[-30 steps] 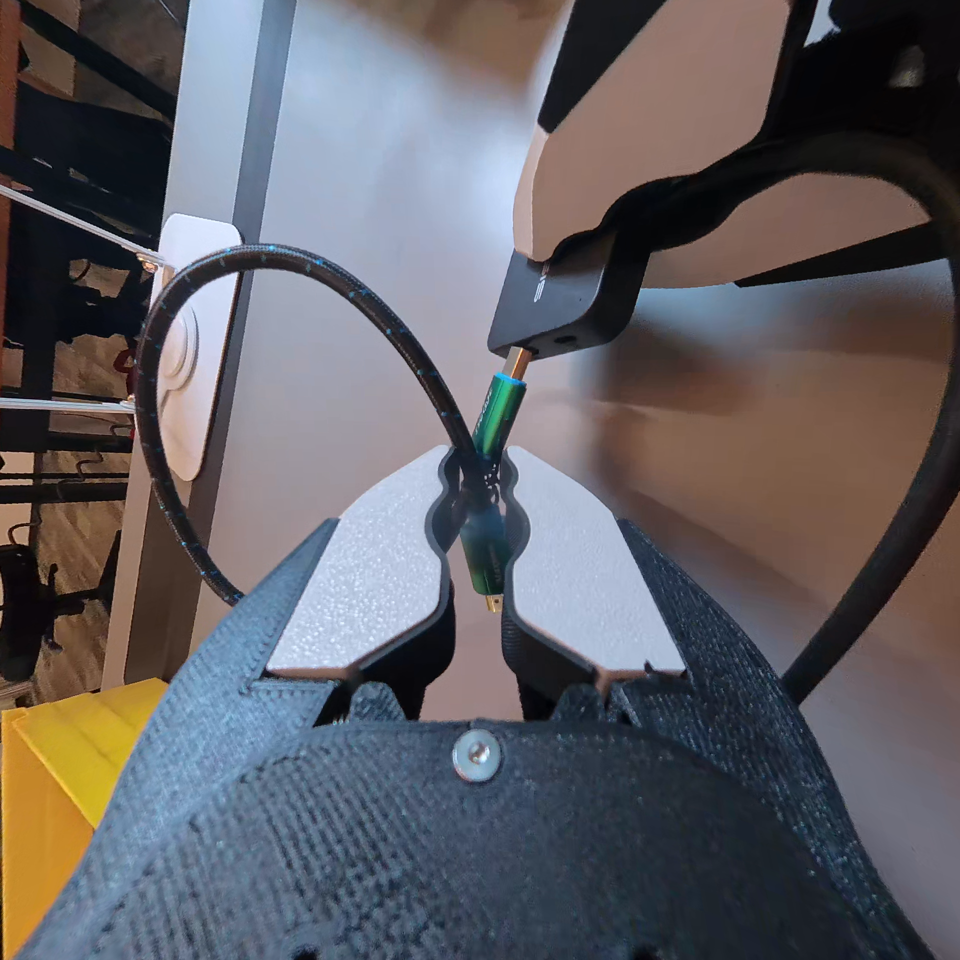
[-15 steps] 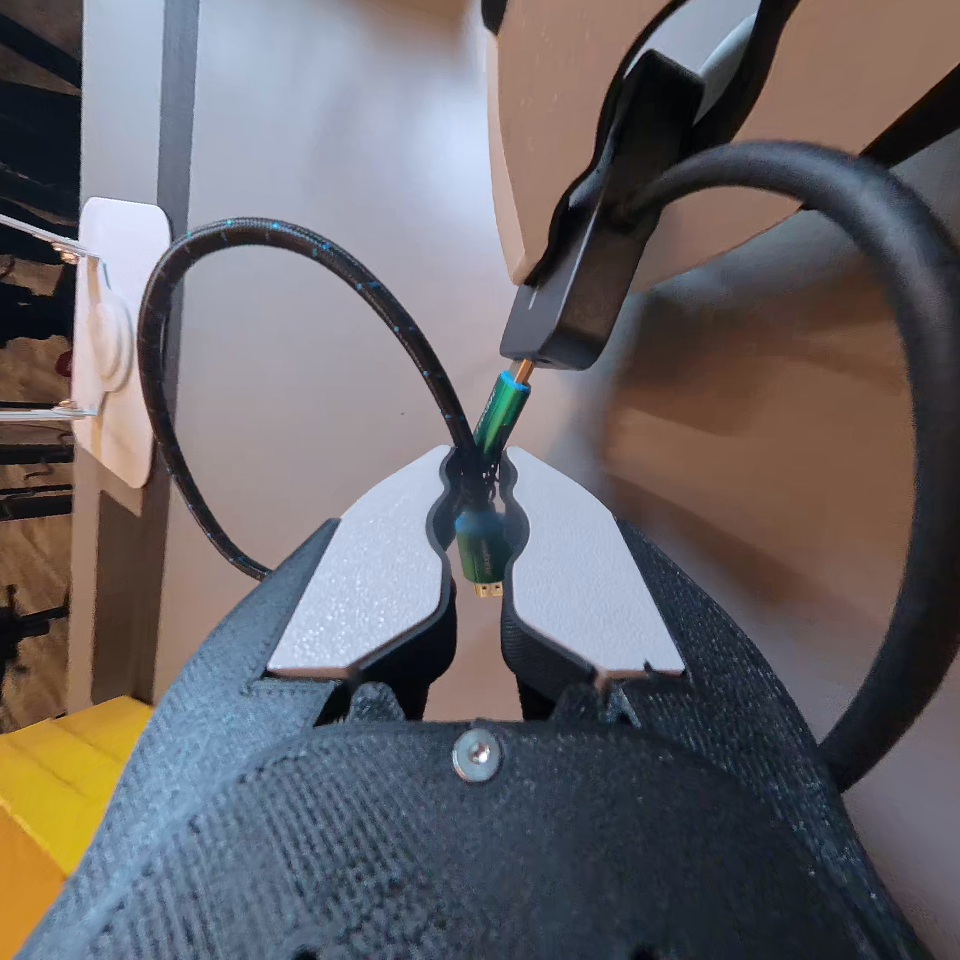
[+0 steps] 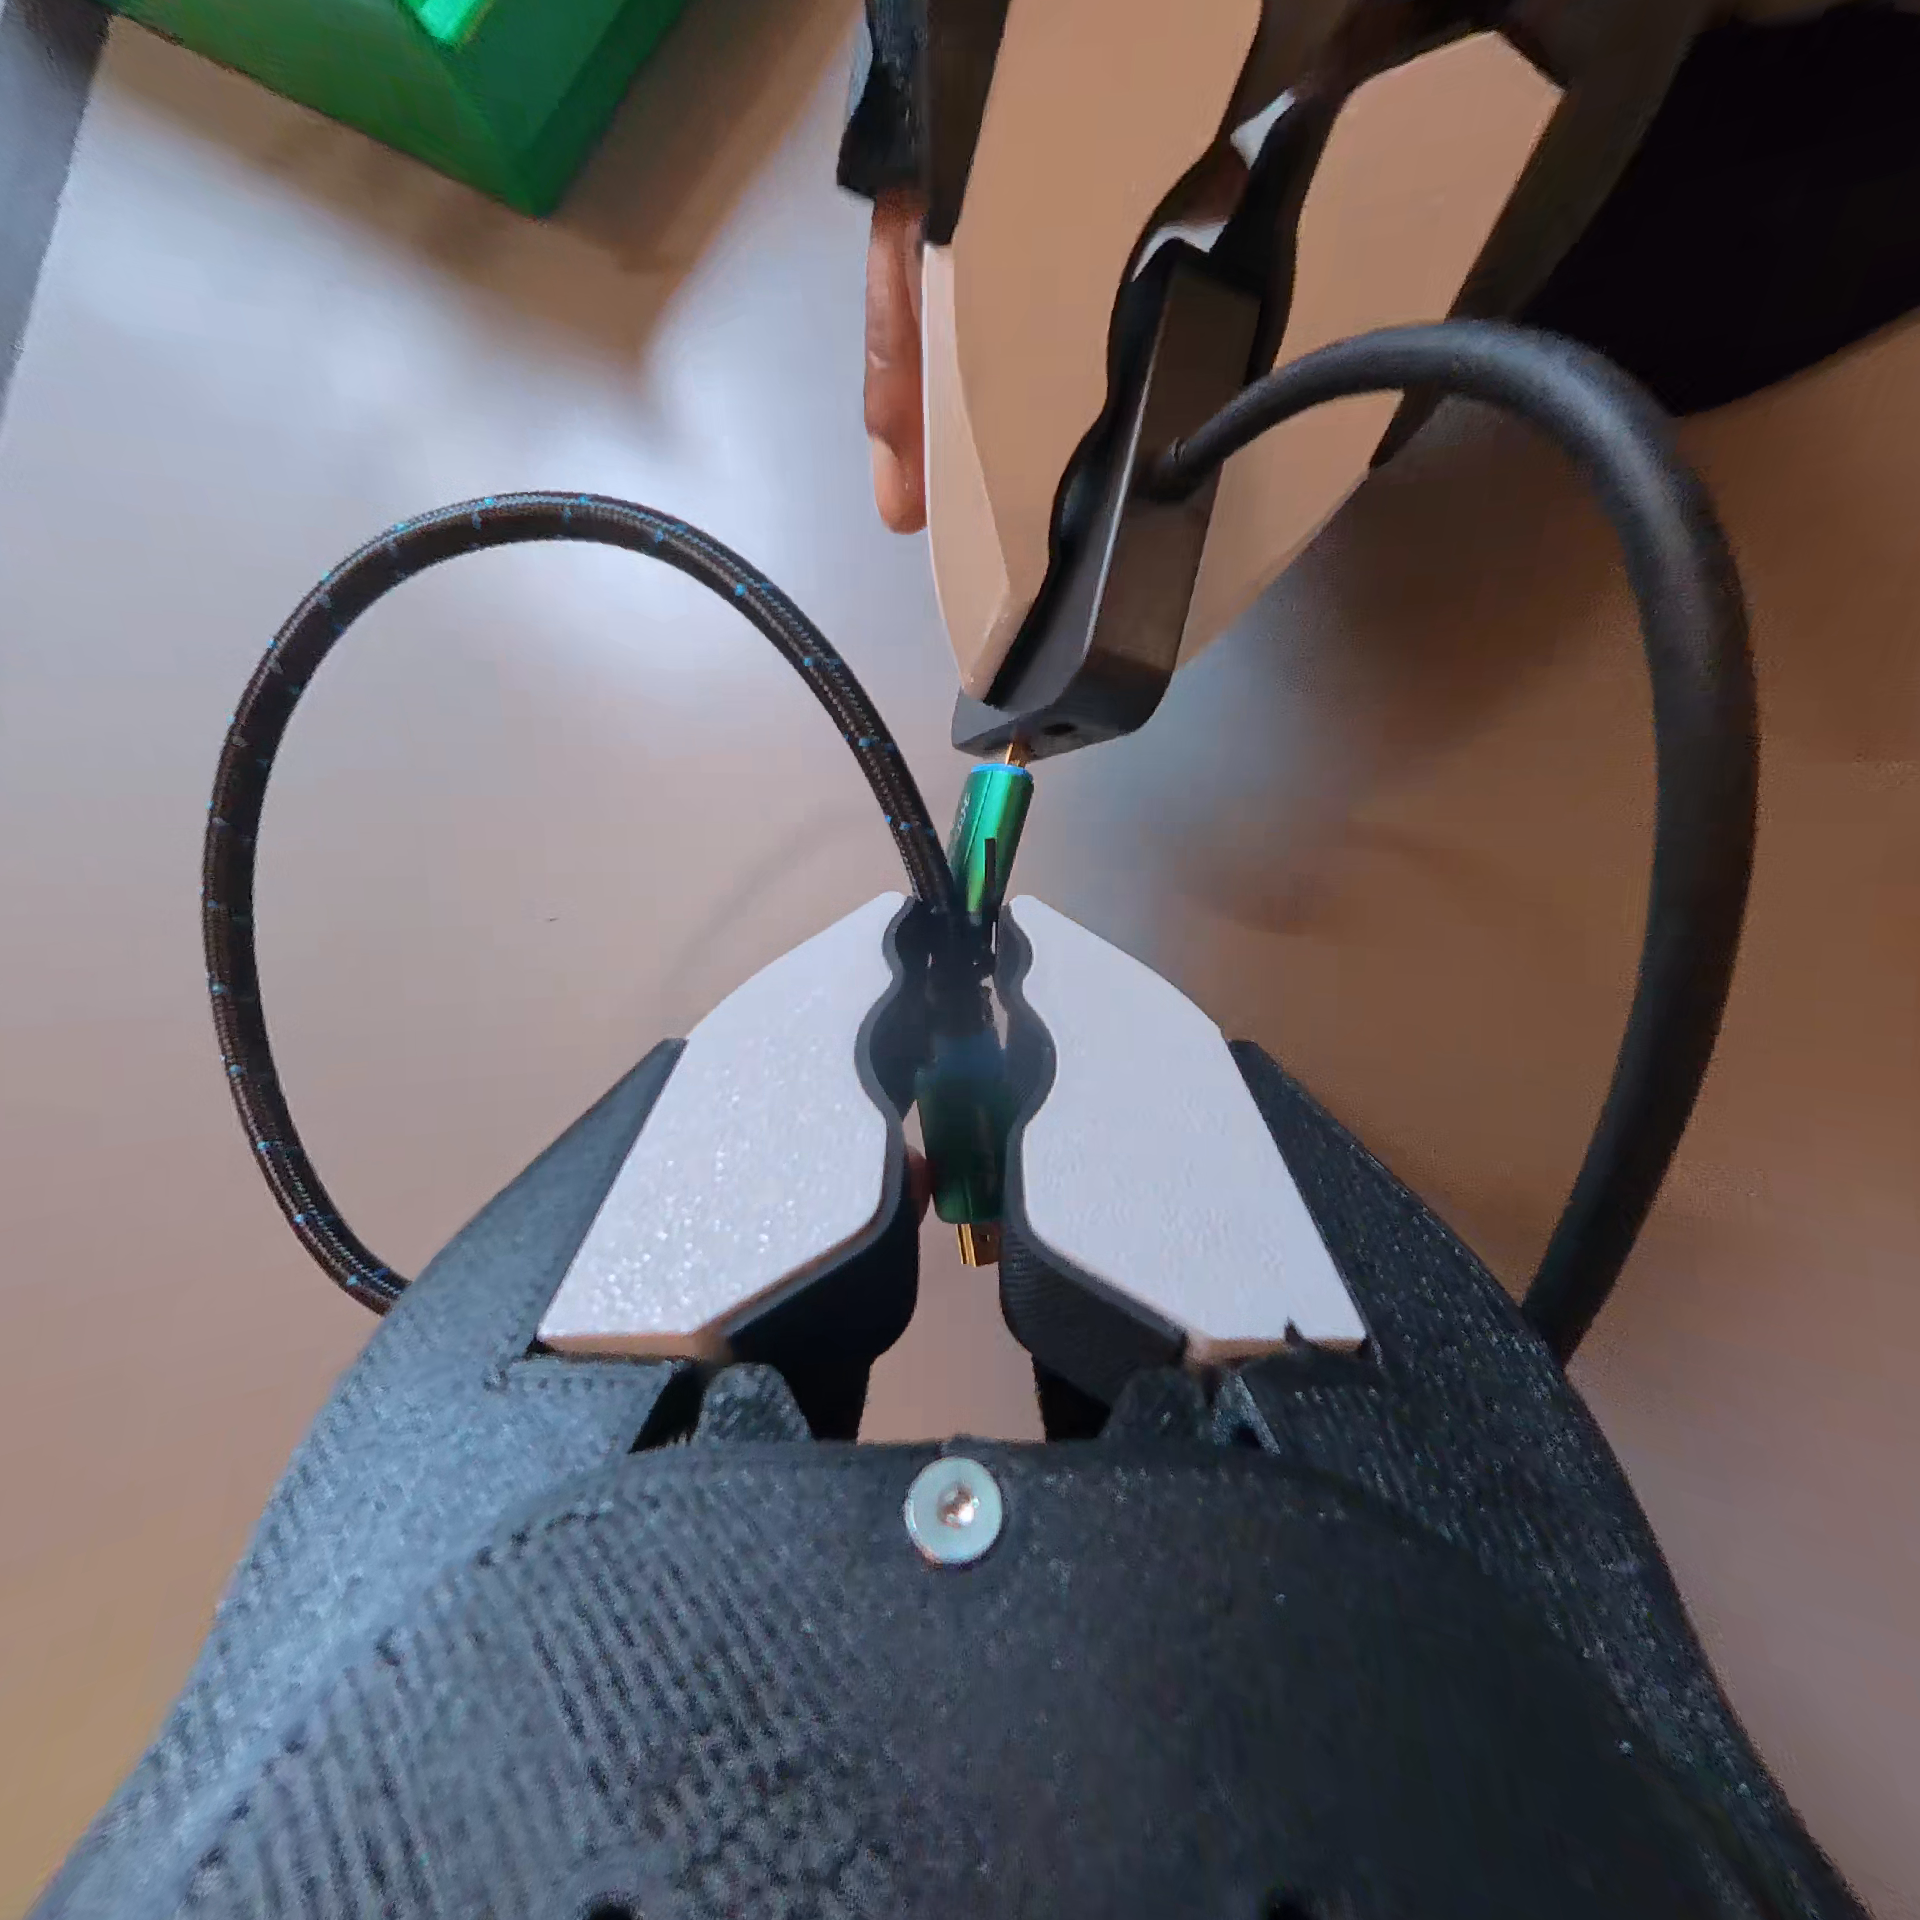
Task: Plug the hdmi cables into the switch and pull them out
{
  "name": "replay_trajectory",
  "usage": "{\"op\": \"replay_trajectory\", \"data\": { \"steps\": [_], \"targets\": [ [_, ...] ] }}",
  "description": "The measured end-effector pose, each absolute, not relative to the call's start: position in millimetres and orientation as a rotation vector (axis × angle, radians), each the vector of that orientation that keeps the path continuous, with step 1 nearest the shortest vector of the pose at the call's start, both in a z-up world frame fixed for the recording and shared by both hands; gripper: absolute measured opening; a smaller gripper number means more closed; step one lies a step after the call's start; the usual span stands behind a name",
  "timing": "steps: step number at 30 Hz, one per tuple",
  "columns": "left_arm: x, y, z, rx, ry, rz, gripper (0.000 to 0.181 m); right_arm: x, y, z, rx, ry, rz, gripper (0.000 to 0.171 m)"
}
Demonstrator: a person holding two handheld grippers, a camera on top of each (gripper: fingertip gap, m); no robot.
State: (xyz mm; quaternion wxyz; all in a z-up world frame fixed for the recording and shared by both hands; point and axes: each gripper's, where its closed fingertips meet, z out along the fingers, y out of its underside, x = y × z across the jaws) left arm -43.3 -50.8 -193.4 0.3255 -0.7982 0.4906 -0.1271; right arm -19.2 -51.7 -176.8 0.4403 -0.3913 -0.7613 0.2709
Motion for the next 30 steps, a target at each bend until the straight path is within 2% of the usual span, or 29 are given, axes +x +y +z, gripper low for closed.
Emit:
{"op": "replay_trajectory", "data": {
  "steps": [2, 3, 13, 18, 19, 21, 25, 30],
  "targets": [
    [-36, -59, -180, -2.062, 1.22, -0.557, 0.012, -18, -58, -161, -0.978, -1.826, 0.854, 0.013],
    [-36, -60, -177, -2.056, 1.206, -0.588, 0.012, -19, -58, -161, -0.957, -1.844, 0.808, 0.013],
    [-35, -71, -190, -2.059, 1.297, -0.623, 0.012, -19, -67, -171, -1.02, -1.888, 0.919, 0.014],
    [-44, -60, -172, -2.007, 1.181, -0.642, 0.013, -15, -50, -146, -1.039, -1.797, 0.806, 0.022],
    [-46, -59, -168, -2.002, 1.161, -0.651, 0.013, -12, -51, -140, -1.023, -1.803, 0.797, 0.016],
    [-44, -60, -159, -1.964, 1.133, -0.696, 0.014, -7, -56, -131, -0.997, -1.851, 0.761, 0.014],
    [-49, -54, -125, -1.801, 1.026, -0.708, 0.021, 17, -46, -83, -0.978, -1.869, 0.706, 0.014],
    [-99, -30, -118, -1.76, 0.808, -0.542, 0.017, 72, 49, 5, -1.105, -1.705, 0.309, 0.014]
  ]
}}
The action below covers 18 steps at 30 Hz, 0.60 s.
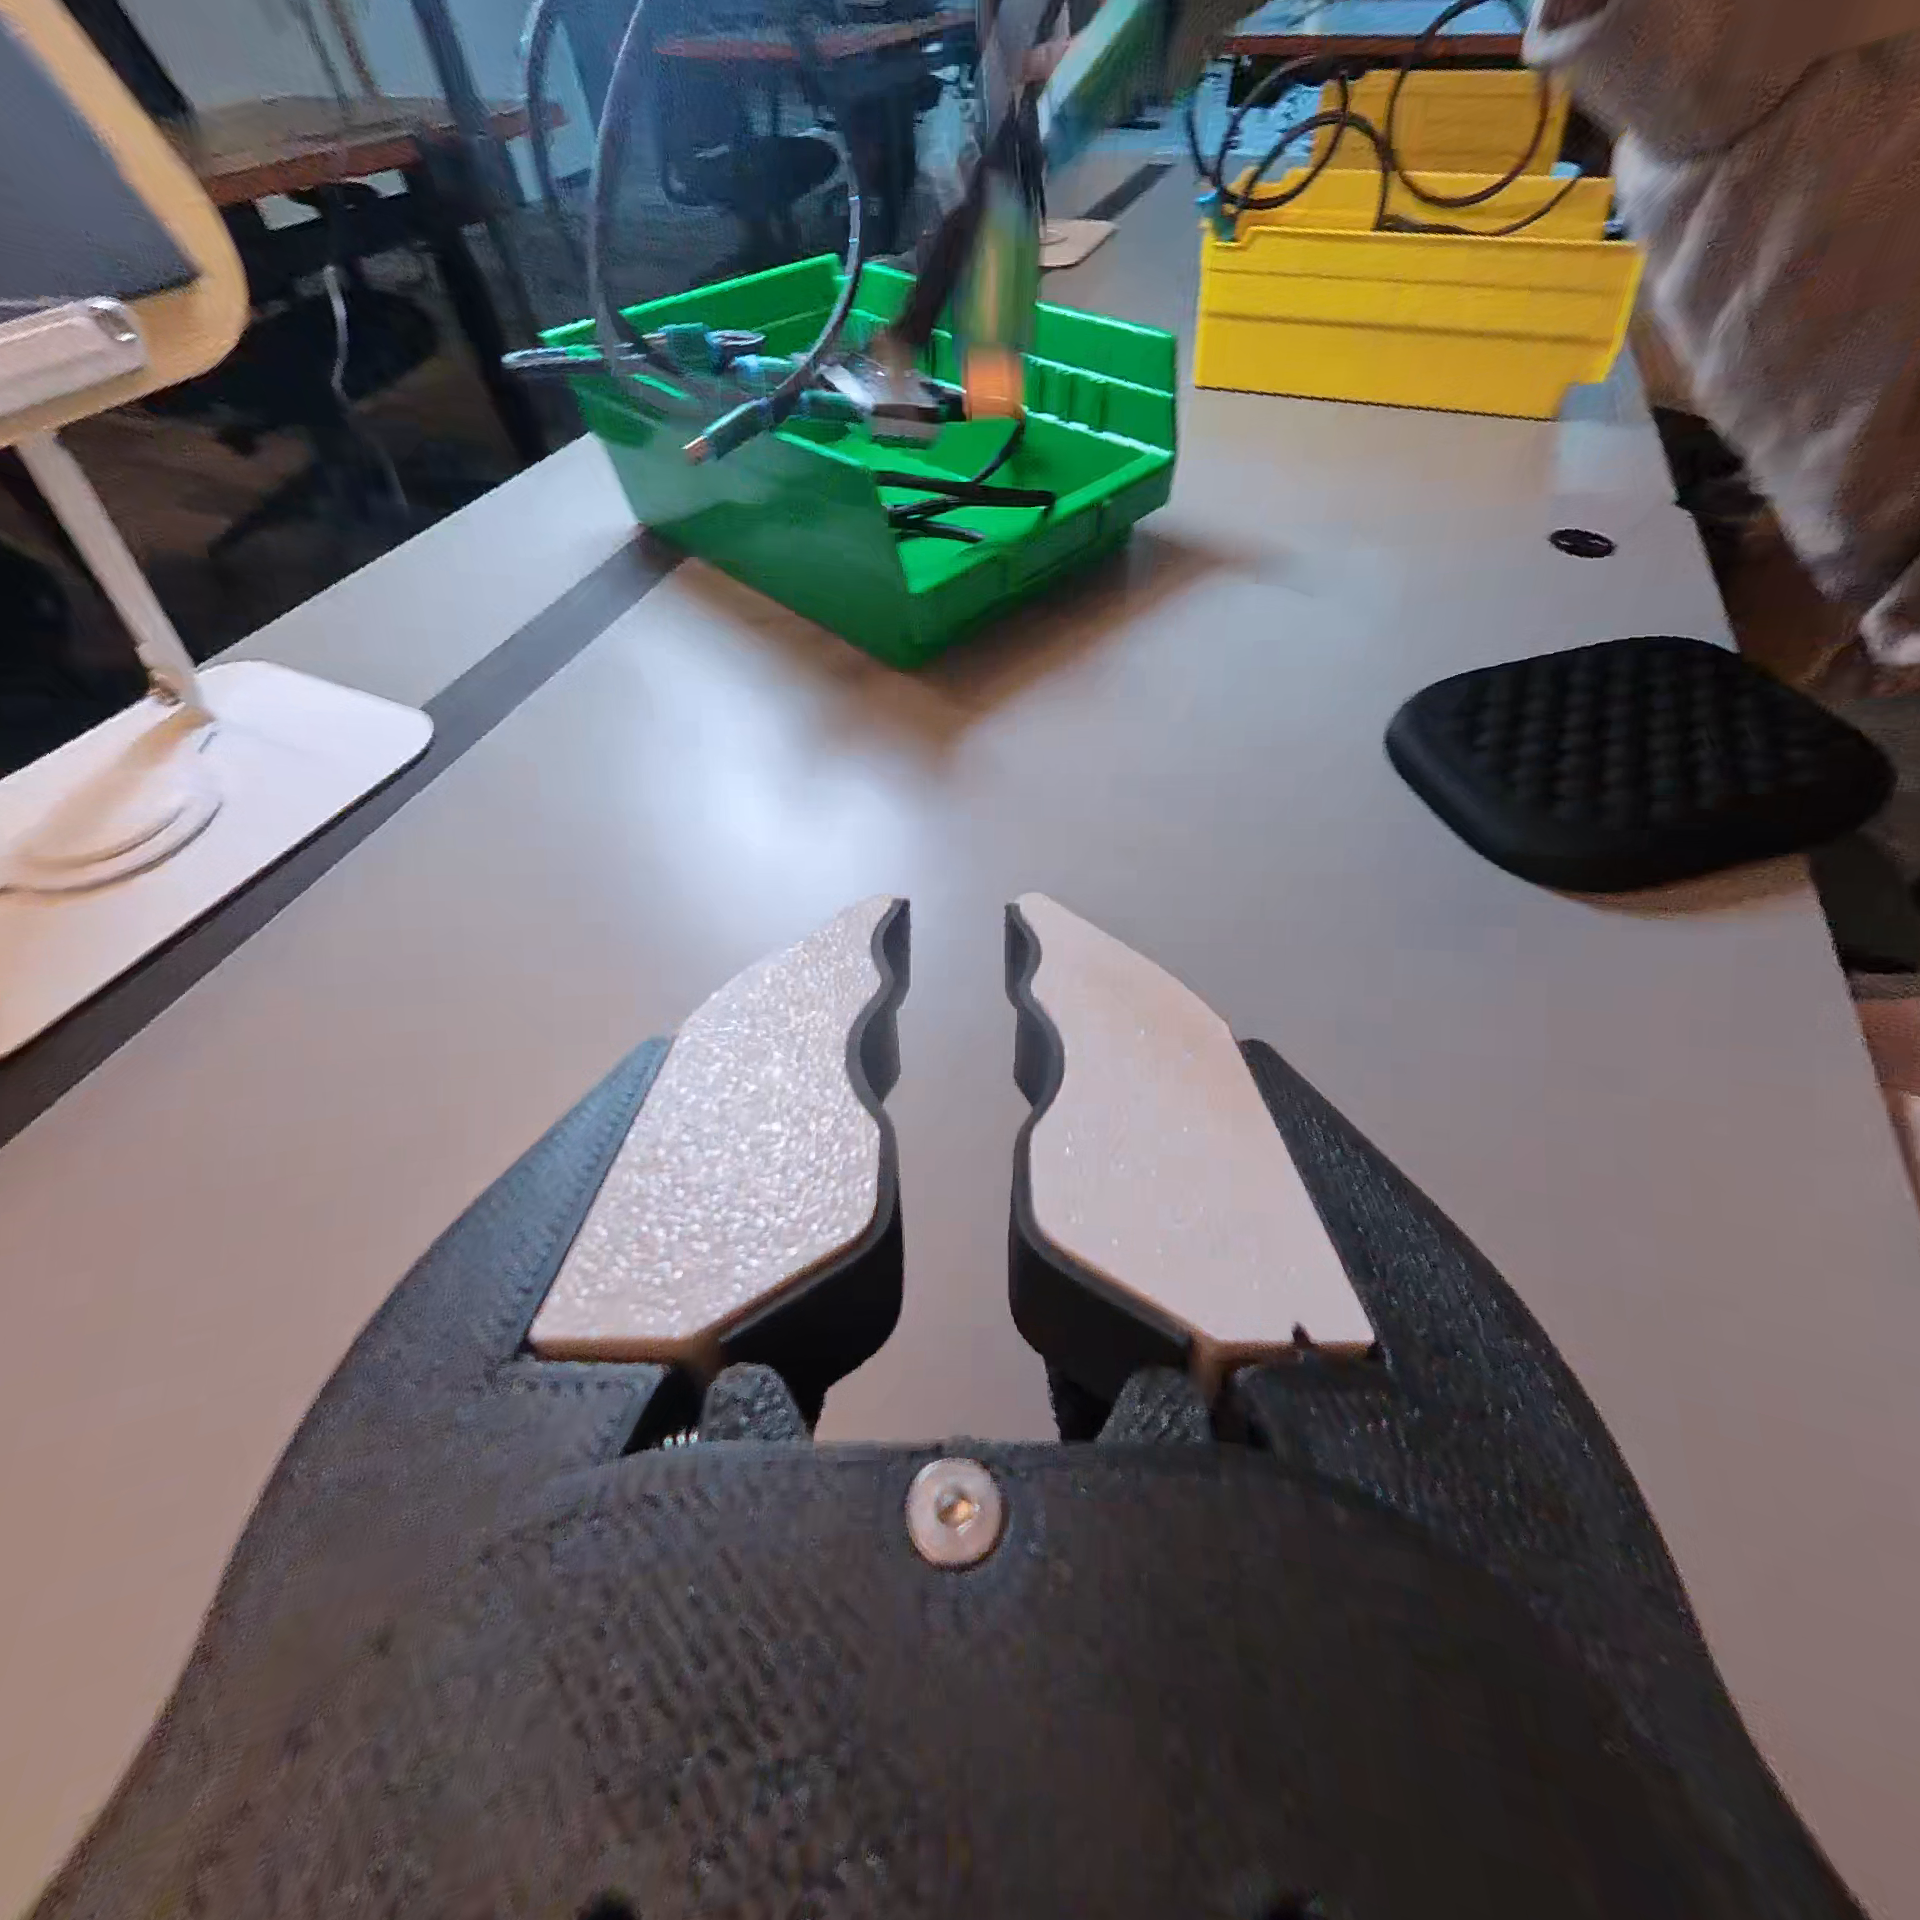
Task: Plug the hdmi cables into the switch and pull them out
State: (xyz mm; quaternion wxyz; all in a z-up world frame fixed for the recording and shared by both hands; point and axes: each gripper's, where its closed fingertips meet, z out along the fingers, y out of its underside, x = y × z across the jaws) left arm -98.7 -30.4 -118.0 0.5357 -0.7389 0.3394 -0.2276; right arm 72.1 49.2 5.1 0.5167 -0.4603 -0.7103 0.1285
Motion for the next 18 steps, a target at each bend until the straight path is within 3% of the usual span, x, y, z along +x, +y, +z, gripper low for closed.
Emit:
{"op": "replay_trajectory", "data": {
  "steps": [4, 8, 18],
  "targets": [
    [-112, -24, -130, -1.775, 0.756, -0.508, 0.017, 116, 147, 54, -1.208, -1.488, -0.149, 0.014],
    [-114, -22, -130, -1.762, 0.754, -0.465, 0.018, 151, 220, 61, -1.265, -1.221, -0.419, 0.014],
    [-115, -20, -134, -1.777, 0.71, -0.477, 0.022, 170, 296, -127, -1.764, -1.202, -0.266, 0.014]
  ]
}}
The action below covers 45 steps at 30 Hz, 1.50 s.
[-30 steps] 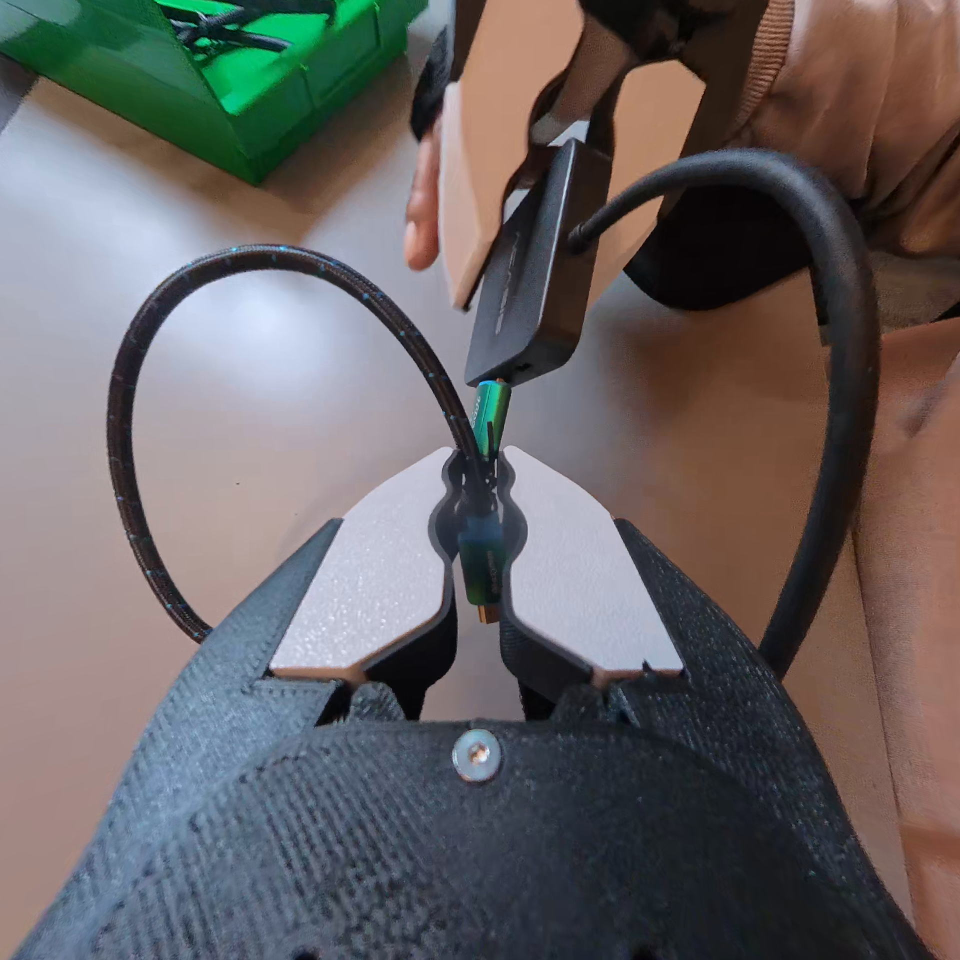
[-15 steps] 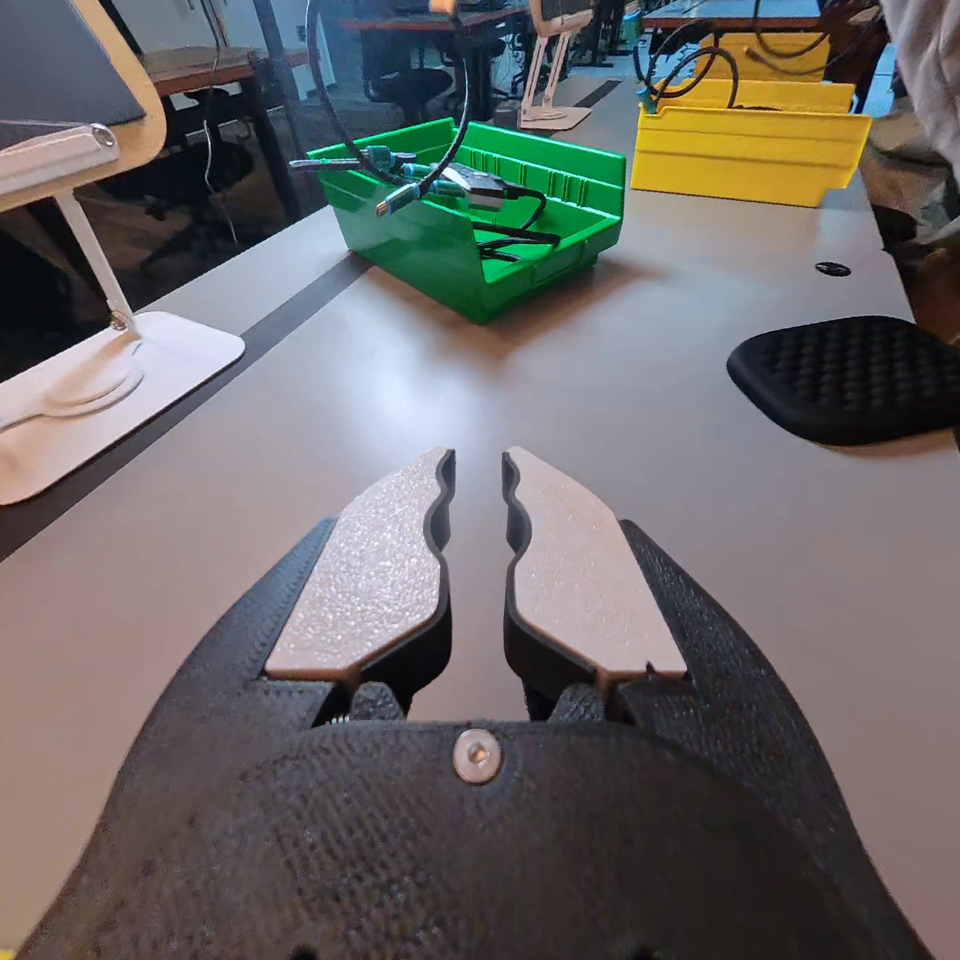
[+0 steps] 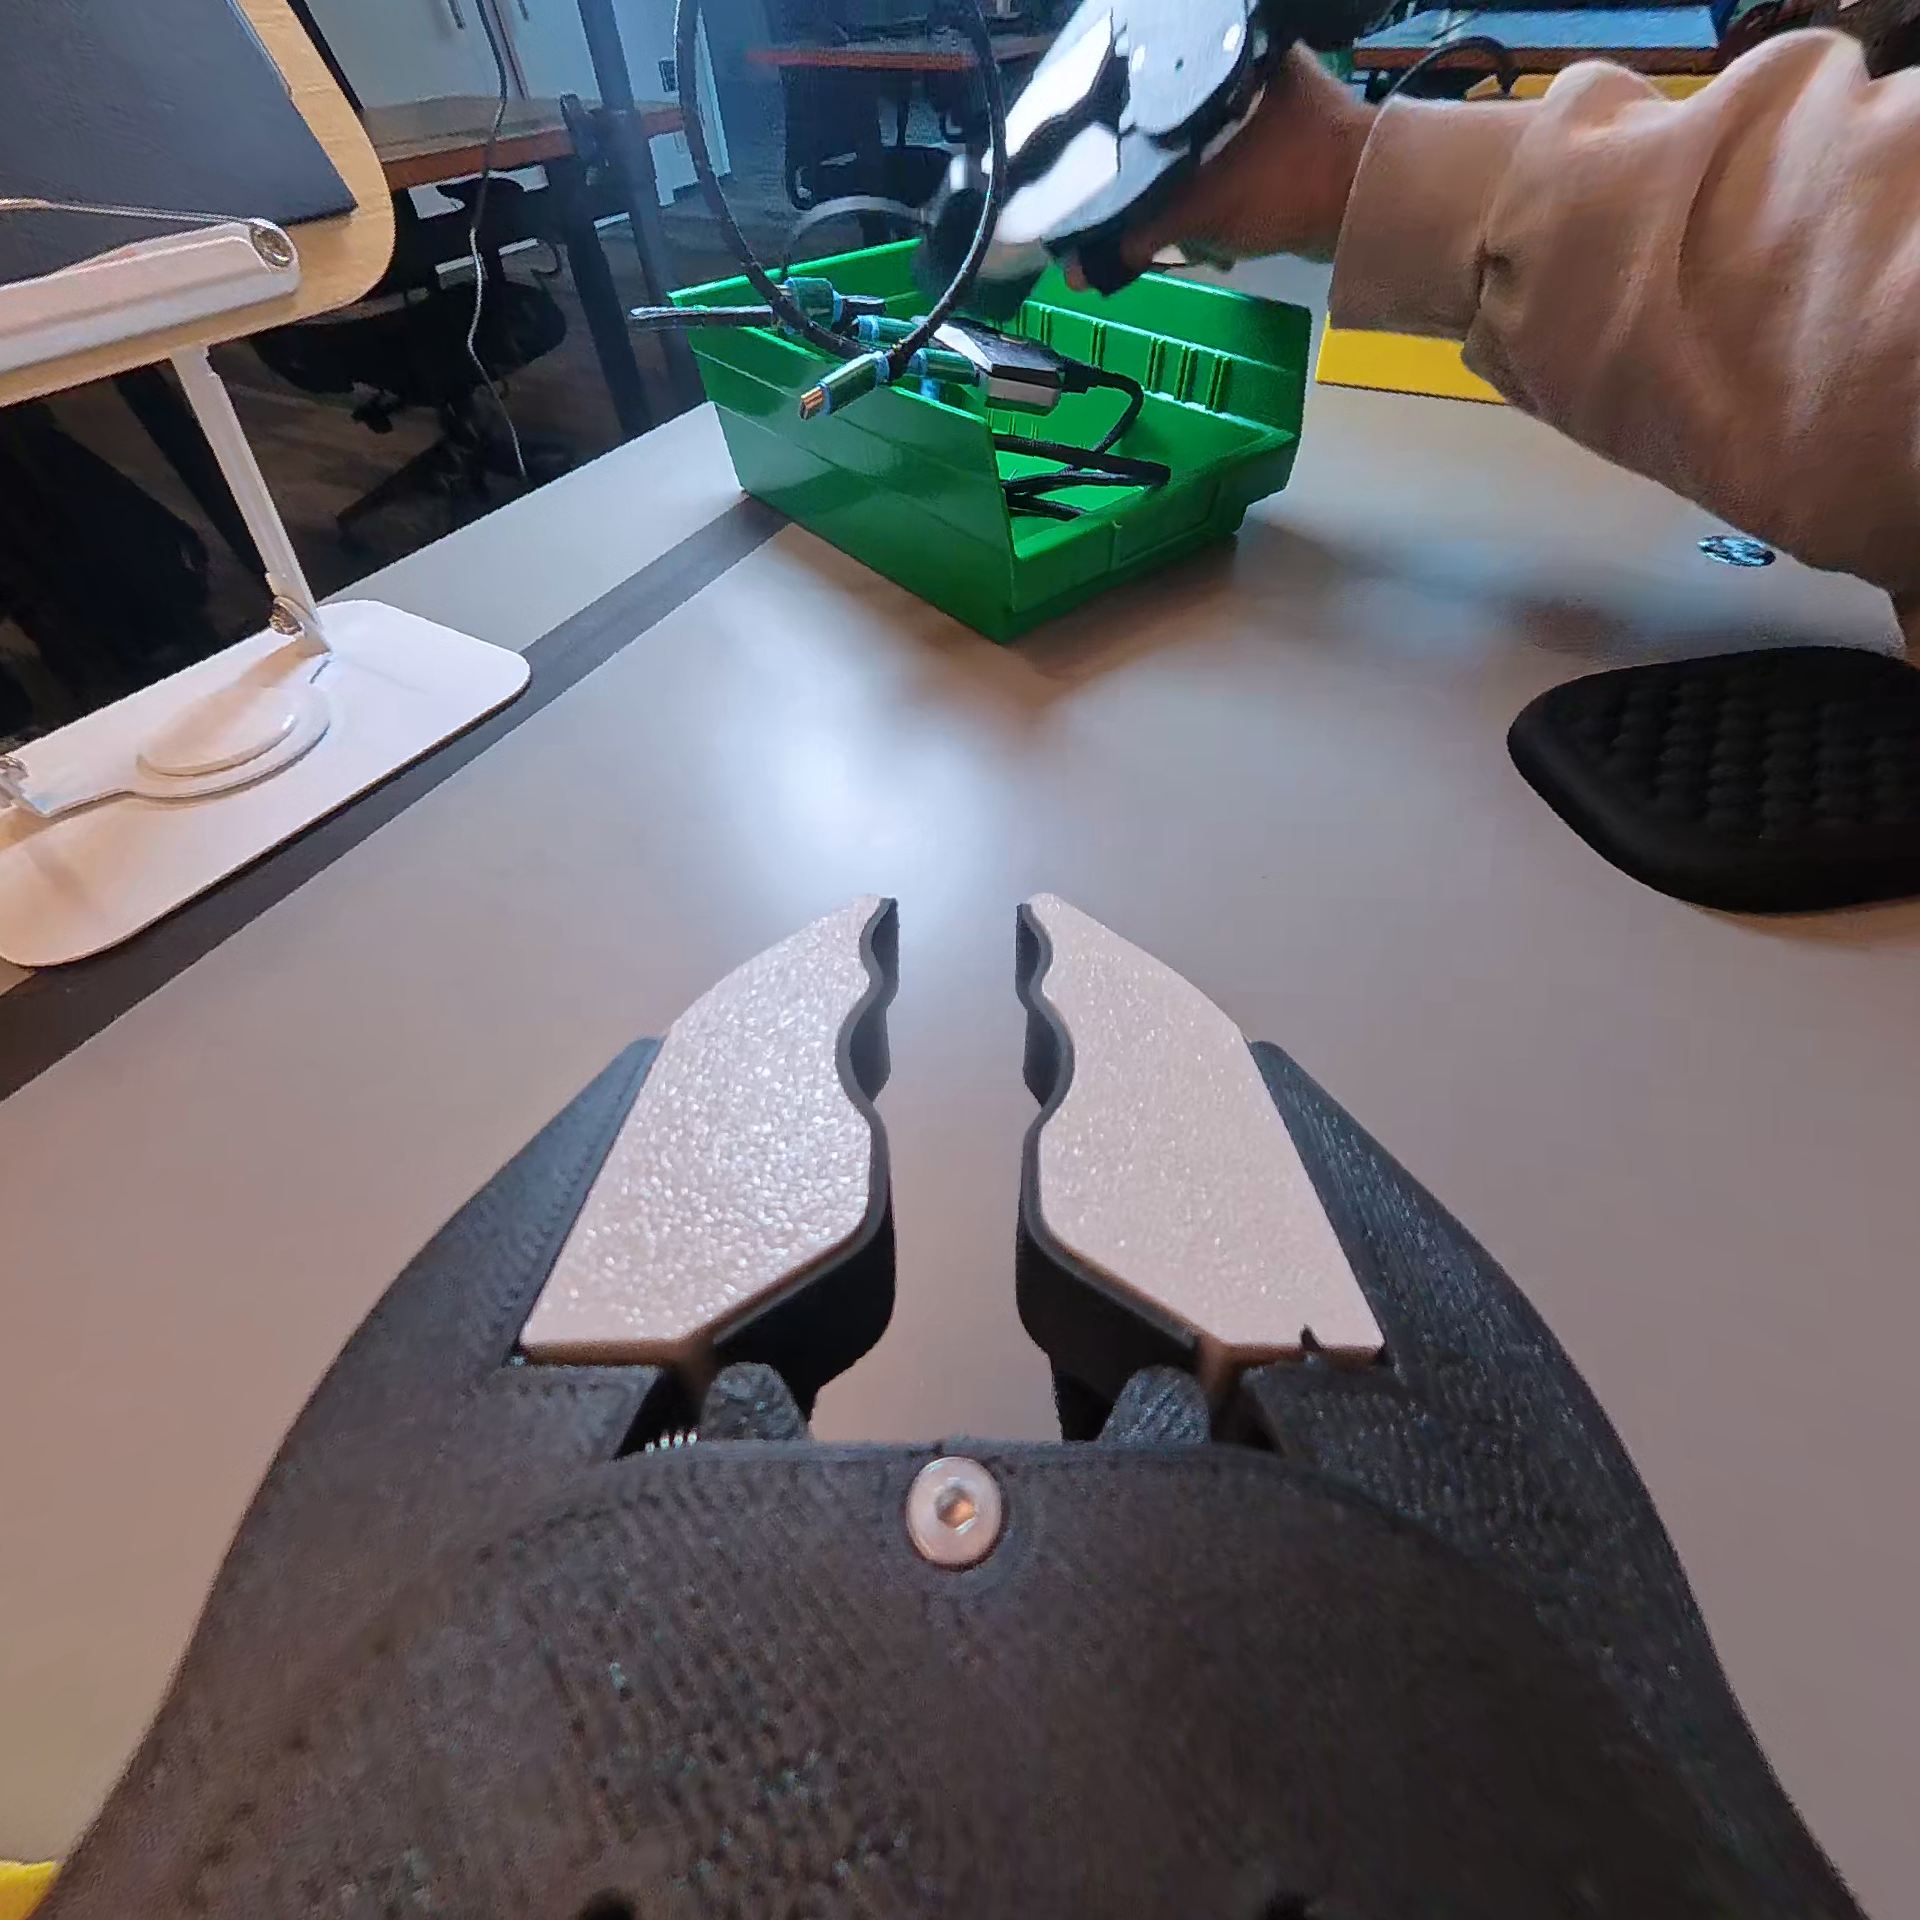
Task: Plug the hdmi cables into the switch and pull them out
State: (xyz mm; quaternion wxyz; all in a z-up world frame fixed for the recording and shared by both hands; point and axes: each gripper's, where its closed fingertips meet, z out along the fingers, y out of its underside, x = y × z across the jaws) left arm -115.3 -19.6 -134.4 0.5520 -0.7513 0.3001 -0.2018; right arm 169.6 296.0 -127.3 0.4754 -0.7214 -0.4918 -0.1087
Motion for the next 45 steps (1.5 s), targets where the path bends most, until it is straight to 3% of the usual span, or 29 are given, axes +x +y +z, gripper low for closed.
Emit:
{"op": "replay_trajectory", "data": {
  "steps": [5, 7, 12, 16, 23, 30, 32, 36, 45],
  "targets": [
    [-118, -17, -140, -1.793, 0.707, -0.465, 0.022, 170, 297, -144, -1.93, -1.194, -0.186, 0.016],
    [-120, -16, -143, -1.802, 0.709, -0.454, 0.023, 176, 295, -140, -1.985, -1.199, -0.168, 0.032],
    [-125, -15, -143, -1.812, 0.699, -0.431, 0.027, 185, 275, -98, -1.932, -1.105, 0.007, 0.053],
    [-144, -16, -132, -1.802, 0.673, -0.352, 0.032, 182, 223, -71, -1.801, -1.072, 0.15, 0.053],
    [-260, -37, -149, -2.012, 0.666, 0.042, 0.041, 185, 129, -172, -1.911, -1.53, -0.075, 0.056],
    [-386, -58, -208, -2.397, 0.833, 0.587, 0.058, 181, 158, -219, -1.846, -1.73, -0.518, 0.053],
    [-405, -59, -221, -2.465, 0.925, 0.693, 0.058, 175, 171, -222, -1.814, -1.784, -0.571, 0.044],
    [-415, -55, -237, -2.514, 1.095, 0.756, 0.032, 169, 176, -228, -1.756, -1.952, -0.636, 0.039],
    [-340, -57, -236, -2.283, 1.246, 0.72, 0.03, 160, 111, -227, -1.573, -2.004, -0.528, 0.039]
  ]
}}
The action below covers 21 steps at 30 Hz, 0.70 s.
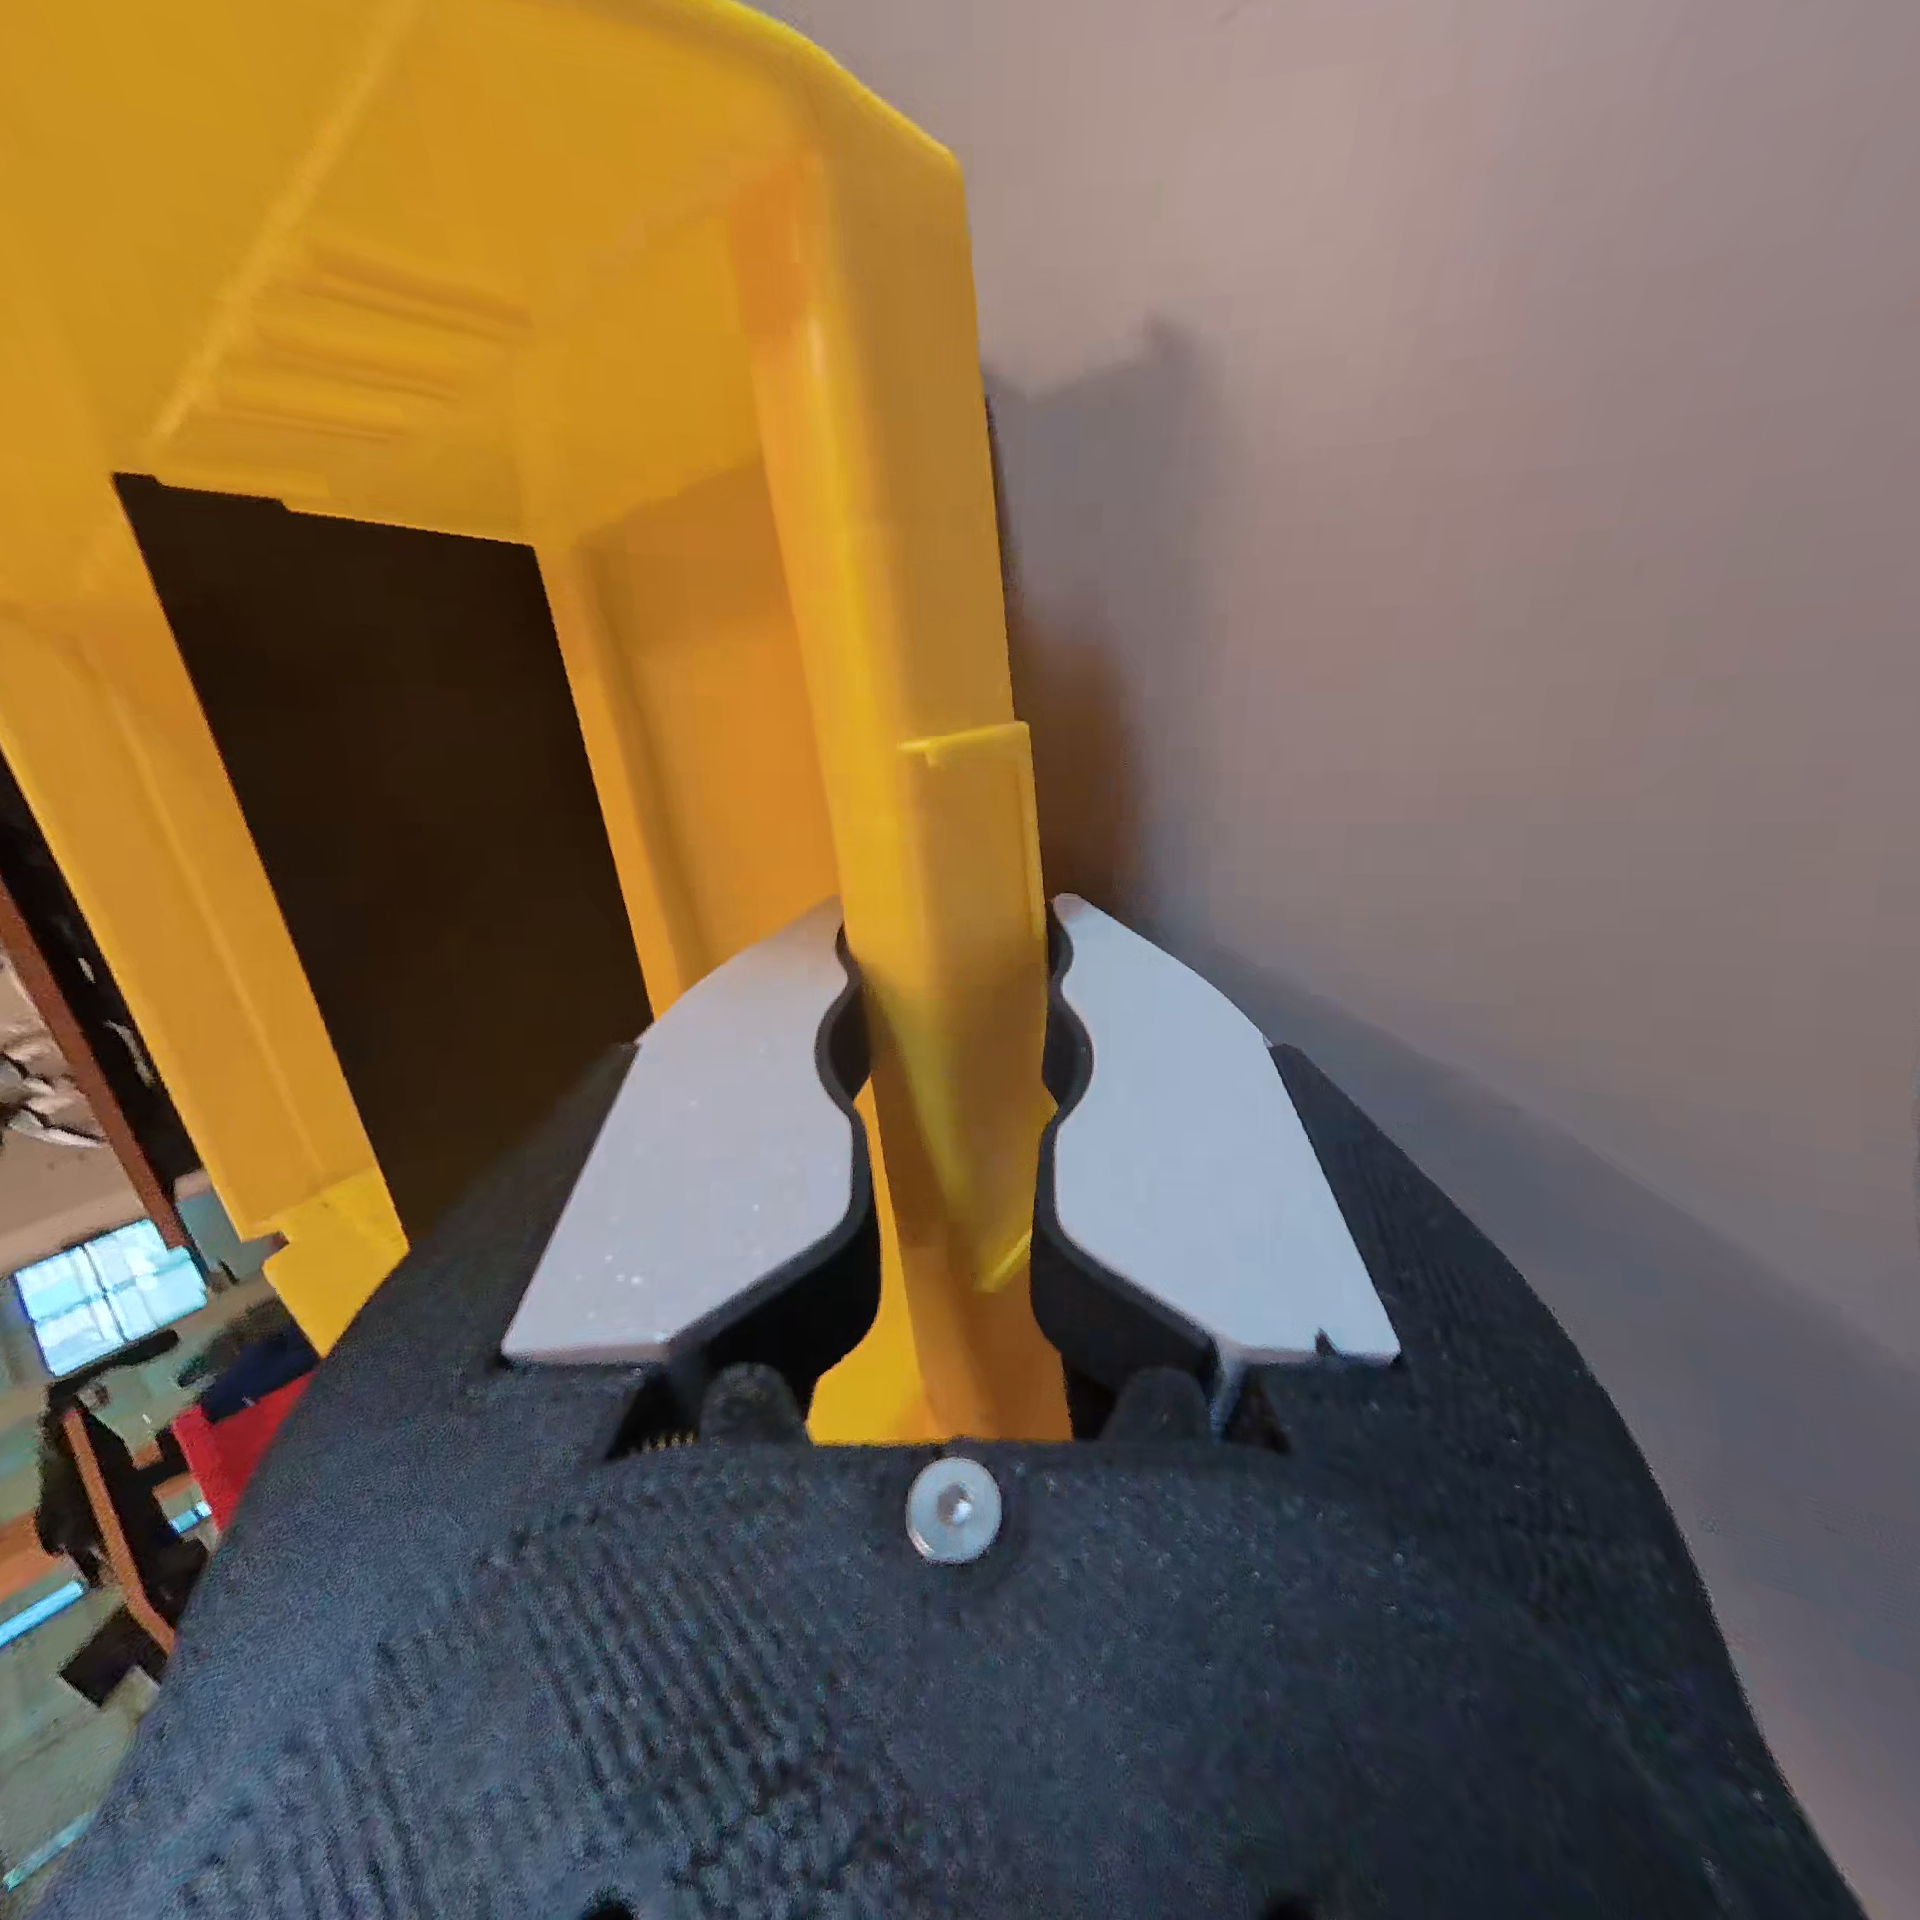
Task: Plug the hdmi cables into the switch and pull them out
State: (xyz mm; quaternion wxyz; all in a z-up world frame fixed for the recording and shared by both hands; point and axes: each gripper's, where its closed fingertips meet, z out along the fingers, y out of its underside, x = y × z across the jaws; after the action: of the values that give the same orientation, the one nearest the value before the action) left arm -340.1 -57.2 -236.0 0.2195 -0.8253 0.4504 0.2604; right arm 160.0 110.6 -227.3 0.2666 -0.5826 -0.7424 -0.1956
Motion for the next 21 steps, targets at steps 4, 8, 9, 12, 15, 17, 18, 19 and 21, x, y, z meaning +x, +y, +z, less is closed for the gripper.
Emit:
{"op": "replay_trajectory", "data": {
  "steps": [4, 8, 9, 12, 15, 17, 18, 19, 21],
  "targets": [
    [-281, -66, -235, -2.144, 1.36, 0.672, 0.03, 140, 65, -226, -1.452, -2.027, -0.501, 0.039],
    [-220, -68, -234, -2.066, 1.403, 0.595, 0.03, 111, 26, -225, -1.367, -2.043, -0.45, 0.04],
    [-207, -68, -234, -2.052, 1.412, 0.573, 0.03, 103, 20, -225, -1.349, -2.047, -0.447, 0.04],
    [-177, -65, -233, -2.0, 1.452, 0.542, 0.03, 81, 6, -224, -1.303, -2.048, -0.435, 0.04],
    [-158, -59, -233, -1.947, 1.487, 0.519, 0.03, 62, 2, -223, -1.285, -2.026, -0.417, 0.04],
    [-155, -53, -233, -1.93, 1.5, 0.541, 0.031, 56, 5, -223, -1.294, -2.015, -0.43, 0.04],
    [-156, -49, -232, -1.915, 1.499, 0.544, 0.031, 54, 7, -223, -1.306, -2.0, -0.422, 0.04],
    [-156, -46, -232, -1.902, 1.496, 0.522, 0.031, 52, 9, -223, -1.32, -1.985, -0.405, 0.04],
    [-158, -37, -232, -1.855, 1.495, 0.5, 0.031, 50, 14, -222, -1.327, -1.953, -0.385, 0.041]
  ]
}}
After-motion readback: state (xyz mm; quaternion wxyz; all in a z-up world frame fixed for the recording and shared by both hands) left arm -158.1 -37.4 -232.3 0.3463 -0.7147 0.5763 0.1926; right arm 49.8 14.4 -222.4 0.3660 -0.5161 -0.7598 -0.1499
